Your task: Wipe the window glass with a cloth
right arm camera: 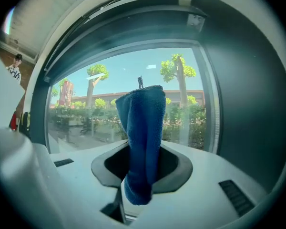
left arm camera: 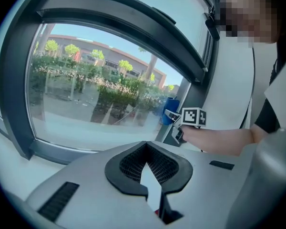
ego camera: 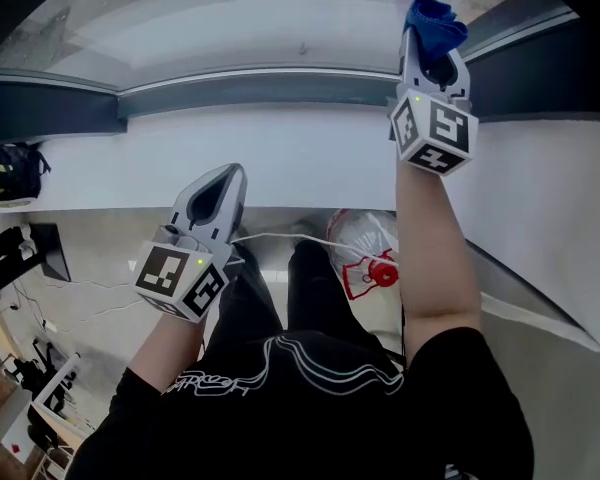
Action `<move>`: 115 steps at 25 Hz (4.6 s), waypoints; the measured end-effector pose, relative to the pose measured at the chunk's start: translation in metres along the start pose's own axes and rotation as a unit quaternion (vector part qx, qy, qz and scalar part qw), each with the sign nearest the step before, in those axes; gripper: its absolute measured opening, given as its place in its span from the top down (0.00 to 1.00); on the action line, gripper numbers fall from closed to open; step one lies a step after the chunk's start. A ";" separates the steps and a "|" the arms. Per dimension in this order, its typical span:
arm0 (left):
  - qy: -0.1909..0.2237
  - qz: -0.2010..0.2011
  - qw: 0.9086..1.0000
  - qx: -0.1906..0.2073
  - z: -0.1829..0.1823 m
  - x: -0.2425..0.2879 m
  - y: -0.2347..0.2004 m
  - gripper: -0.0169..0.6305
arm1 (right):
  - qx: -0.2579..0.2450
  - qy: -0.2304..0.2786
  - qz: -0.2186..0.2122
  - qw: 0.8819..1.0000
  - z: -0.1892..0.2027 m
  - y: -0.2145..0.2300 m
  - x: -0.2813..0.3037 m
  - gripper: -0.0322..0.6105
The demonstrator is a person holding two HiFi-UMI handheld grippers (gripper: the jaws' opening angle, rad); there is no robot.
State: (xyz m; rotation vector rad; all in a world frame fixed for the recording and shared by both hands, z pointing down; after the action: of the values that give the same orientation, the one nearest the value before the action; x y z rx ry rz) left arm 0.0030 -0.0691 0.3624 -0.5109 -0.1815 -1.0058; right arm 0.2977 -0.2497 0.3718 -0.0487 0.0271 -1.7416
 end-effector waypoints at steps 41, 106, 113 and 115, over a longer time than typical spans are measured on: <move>0.076 -0.107 0.987 -0.092 0.032 -0.136 -0.177 0.97 | 0.035 -0.030 -0.194 0.980 0.022 -0.310 -0.002 0.80; 0.014 -0.066 0.993 -0.099 0.056 -0.097 -0.234 0.97 | 0.014 -0.062 -0.162 0.985 0.102 -0.353 0.069 0.80; 0.009 -0.036 0.995 -0.090 0.052 -0.050 -0.176 0.97 | 0.012 -0.066 -0.124 0.990 0.099 -0.262 0.052 0.80; 0.007 -0.029 0.996 -0.084 0.053 -0.037 -0.156 0.97 | 0.015 -0.066 -0.113 0.991 0.100 -0.236 0.046 0.81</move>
State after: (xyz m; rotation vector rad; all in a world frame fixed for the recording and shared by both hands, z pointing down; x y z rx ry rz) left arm -0.1438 -0.0823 0.4451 -0.6555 -0.1005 -1.0872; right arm 0.0620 -0.2540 0.4837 -0.1507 -0.1053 -1.9604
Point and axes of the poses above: the fingertips, and each gripper's own axes: x forward along the fingers, y to its right, z out of its underside, the point moved 7 cm from there along -x, backward along the fingers, and after that the axes turned 5 degrees about y, right-handed, at the moved point
